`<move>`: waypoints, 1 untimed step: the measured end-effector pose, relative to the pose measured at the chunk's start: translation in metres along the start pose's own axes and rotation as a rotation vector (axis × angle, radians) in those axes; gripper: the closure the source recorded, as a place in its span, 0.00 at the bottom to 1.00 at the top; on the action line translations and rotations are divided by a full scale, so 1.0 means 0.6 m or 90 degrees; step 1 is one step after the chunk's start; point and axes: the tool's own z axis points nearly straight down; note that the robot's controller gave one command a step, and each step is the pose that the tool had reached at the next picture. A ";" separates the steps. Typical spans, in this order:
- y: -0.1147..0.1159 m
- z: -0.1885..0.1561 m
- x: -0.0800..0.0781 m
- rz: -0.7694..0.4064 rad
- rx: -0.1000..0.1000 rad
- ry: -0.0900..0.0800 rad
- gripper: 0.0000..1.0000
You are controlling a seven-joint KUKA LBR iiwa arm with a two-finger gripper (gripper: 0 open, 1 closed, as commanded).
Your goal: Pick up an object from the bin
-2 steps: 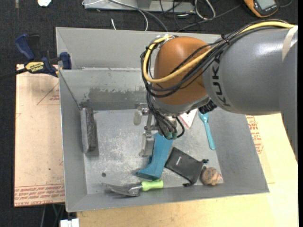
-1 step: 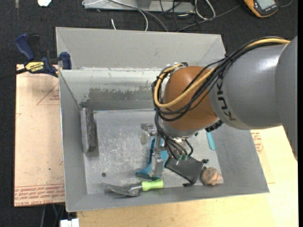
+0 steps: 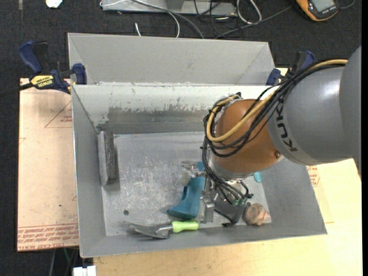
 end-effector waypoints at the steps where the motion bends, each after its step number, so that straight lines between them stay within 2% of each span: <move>1: -0.071 0.001 -0.033 0.010 -0.002 0.007 0.00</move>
Offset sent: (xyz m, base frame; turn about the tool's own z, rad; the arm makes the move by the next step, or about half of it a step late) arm -0.0223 -0.0134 -0.0209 -0.3262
